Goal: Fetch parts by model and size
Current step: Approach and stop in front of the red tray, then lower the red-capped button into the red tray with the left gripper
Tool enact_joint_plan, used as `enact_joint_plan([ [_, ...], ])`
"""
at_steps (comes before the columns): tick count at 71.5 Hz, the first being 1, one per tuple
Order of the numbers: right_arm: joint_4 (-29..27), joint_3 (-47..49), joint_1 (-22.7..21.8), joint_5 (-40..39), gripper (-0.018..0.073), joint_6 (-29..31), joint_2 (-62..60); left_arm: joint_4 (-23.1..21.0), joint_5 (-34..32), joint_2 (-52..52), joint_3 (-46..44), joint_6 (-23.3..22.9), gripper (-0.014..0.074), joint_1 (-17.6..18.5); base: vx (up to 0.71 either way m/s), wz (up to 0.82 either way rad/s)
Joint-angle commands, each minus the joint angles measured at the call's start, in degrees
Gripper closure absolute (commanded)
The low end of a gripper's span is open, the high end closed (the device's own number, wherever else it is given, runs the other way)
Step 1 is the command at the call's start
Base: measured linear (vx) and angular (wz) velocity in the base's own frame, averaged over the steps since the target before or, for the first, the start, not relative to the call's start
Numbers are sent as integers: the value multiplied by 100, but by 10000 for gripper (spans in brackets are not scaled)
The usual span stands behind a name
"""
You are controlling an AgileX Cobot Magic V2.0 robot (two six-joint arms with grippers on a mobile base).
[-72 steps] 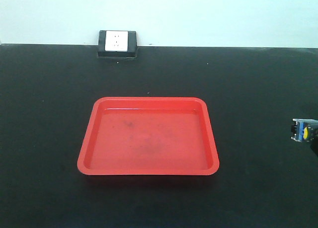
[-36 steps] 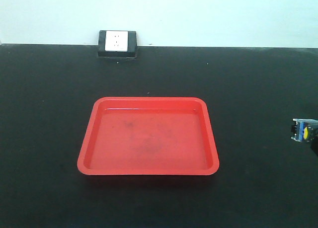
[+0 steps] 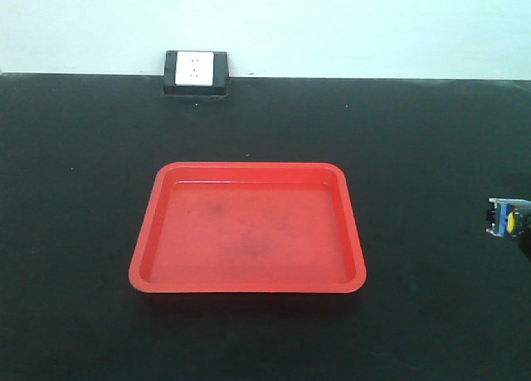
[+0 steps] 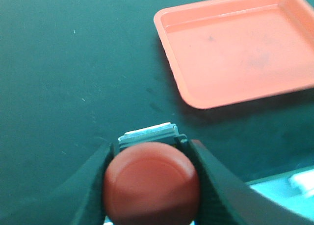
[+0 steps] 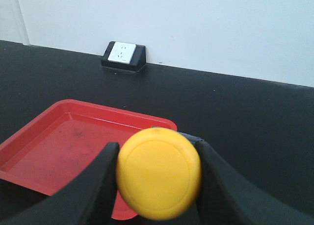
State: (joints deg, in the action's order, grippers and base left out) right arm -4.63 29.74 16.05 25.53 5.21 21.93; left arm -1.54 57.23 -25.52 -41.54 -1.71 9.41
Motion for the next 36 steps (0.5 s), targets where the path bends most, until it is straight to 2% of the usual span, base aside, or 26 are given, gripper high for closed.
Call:
enact_joint_plan([
  [1,3,168,-19,-464,569,33,82,-18,-538,-318,-429,-182,602,29,0,0],
  [16,2,168,-19,-462,569,33,82,-48,-215,-1712,-1407,-161,602,29,0,0],
  [28,2,168,-19,-458,569,33,82,-86,-301,-3009,-2123,-149,601,29,0,0],
  [36,2,168,-19,-458,569,33,82,-448,-398,-3847,-2535,306,598,29,0,0],
])
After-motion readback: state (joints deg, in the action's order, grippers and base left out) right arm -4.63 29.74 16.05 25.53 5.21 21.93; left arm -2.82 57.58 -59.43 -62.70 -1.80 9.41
